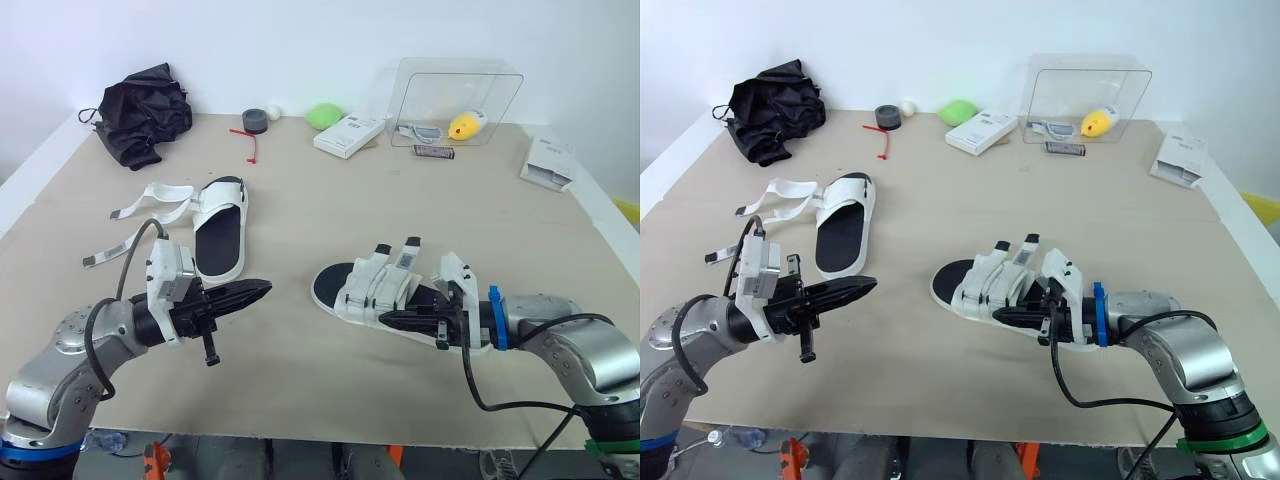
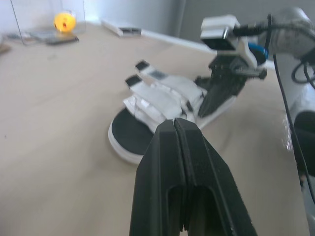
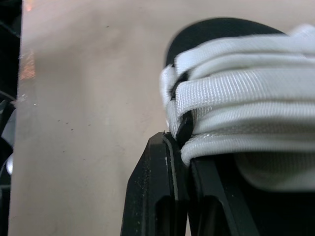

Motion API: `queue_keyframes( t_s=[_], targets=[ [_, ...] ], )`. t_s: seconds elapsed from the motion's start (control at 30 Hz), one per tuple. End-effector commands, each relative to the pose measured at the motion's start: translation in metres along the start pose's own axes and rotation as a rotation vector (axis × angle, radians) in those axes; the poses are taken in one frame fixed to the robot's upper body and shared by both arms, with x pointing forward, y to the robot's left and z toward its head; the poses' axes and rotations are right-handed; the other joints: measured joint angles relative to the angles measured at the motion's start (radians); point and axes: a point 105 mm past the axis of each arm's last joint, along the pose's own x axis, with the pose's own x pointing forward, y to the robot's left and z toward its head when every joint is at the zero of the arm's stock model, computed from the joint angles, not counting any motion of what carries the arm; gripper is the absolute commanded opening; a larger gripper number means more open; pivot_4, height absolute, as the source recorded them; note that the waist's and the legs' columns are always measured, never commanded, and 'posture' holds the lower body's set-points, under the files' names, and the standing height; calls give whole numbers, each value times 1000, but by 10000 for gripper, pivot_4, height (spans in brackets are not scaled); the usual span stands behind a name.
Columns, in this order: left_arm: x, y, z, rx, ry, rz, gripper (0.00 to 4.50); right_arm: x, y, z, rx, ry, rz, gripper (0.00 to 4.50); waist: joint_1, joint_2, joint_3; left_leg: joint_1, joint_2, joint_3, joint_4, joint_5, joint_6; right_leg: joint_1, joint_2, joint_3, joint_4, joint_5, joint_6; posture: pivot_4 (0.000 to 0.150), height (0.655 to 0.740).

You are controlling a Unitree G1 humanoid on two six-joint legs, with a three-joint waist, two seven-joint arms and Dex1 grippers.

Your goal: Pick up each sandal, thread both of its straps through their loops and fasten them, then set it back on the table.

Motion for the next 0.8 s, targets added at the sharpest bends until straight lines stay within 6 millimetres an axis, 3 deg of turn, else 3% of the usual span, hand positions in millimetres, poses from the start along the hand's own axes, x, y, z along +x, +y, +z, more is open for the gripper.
queue_keyframes(
  t_s=[0.03, 0.1, 0.13, 0.23, 0.43, 0.6, 0.63, 0.7, 0.8],
  targets=[
    [11, -8, 8, 62, -22, -65, 0, -21, -45, 21, 42, -112, -267, 355, 0, 0, 0, 0, 0, 0, 0, 1, 0, 0, 0, 0, 0, 1, 1, 1500, 7400],
    [15, -7, 5, 76, -8, -79, 0, -35, -68, 30, 90, -175, -407, 355, 0, 0, 0, 0, 0, 2, 1, 4, -2, 0, 0, 1, 0, 3, 4, 1500, 7400],
    [17, -6, 2, 86, 7, -87, 0, -47, -90, 31, 120, -187, -548, 355, 1, 0, 0, 0, -1, 4, 1, 6, -2, -1, 0, 2, 0, 4, 6, 1500, 7400],
    [21, -3, -1, 105, 14, -82, 0, -76, -134, 20, 242, -181, -864, 355, 0, 0, 0, 0, -1, 9, 1, 8, -1, -1, -1, 4, 0, 6, 7, 1500, 7400],
    [31, 1, 1, 113, -3, -87, 0, -82, -161, 9, 571, -292, -1008, 355, -3, 0, 0, -1, 0, 13, -2, 8, -1, -5, 4, 10, 0, 10, 0, 1500, 7400],
    [41, 9, 12, 128, -47, -53, 0, -66, -170, 10, 577, -274, -996, 355, -6, -1, 0, 0, 2, 15, -1, 9, 0, -6, 7, 12, 0, 13, -1, 1500, 7400],
    [42, 11, 14, 130, -55, -43, 0, -61, -170, 12, 573, -274, -967, 8261, -7, -1, -1, 0, 3, 17, 0, 9, 0, -6, 8, 14, 0, 15, 0, 1500, 7400],
    [44, 13, 15, 136, -56, -22, 0, -57, -168, 16, 563, -273, -928, 16014, -10, -1, -1, 0, 3, 19, 0, 10, 2, -6, 8, 16, -1, 16, 3, 1500, 7400],
    [44, 15, 14, 139, -49, 7, 0, -58, -160, 23, 524, -257, -854, 31598, -12, -1, -1, 0, 3, 22, 0, 11, 3, -7, 8, 18, -1, 17, 5, 1500, 7400]
  ],
)
